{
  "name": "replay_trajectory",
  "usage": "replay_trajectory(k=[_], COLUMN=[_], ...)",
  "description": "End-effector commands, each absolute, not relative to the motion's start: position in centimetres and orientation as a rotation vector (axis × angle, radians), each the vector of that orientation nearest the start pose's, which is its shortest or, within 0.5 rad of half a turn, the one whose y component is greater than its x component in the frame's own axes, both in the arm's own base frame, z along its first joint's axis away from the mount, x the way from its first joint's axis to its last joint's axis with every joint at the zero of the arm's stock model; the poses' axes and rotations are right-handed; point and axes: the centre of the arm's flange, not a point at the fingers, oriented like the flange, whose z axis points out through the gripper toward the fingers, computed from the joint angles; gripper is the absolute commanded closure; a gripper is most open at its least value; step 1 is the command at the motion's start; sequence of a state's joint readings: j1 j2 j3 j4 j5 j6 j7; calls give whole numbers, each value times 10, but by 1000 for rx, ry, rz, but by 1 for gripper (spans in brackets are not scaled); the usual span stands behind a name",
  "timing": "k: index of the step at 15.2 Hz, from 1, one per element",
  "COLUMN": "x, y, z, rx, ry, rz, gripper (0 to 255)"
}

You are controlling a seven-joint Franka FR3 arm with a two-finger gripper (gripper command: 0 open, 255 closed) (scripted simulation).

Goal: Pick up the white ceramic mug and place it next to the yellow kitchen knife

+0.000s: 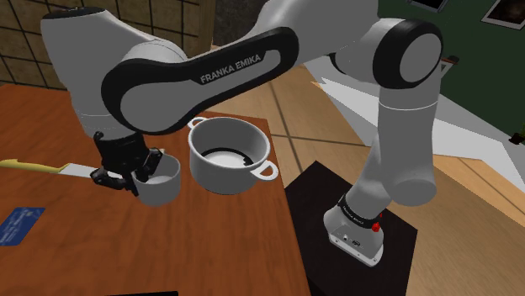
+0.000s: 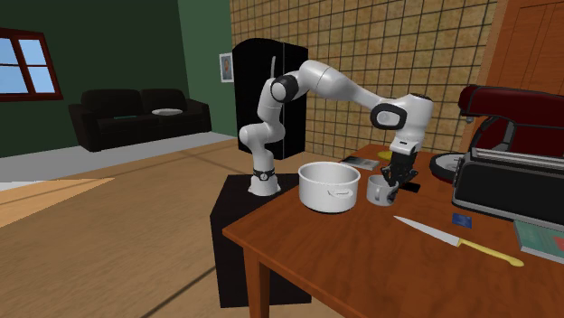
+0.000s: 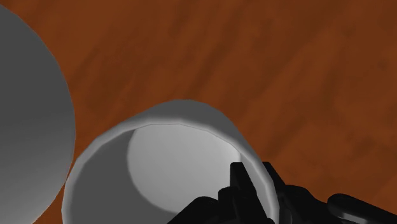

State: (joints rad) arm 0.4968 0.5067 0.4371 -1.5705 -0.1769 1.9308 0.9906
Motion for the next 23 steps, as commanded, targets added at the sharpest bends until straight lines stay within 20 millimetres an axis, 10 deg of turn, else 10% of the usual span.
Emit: replay_trajectory(k=[1,9,10,23], x=[441,441,441,446], y=[509,509,509,511], z=[351,347,347,397], rx=[-3189,-3189,-3189,-3189], ry=[39,39,39,39], rz=[149,149,149,149], gripper=[255,255,0,0])
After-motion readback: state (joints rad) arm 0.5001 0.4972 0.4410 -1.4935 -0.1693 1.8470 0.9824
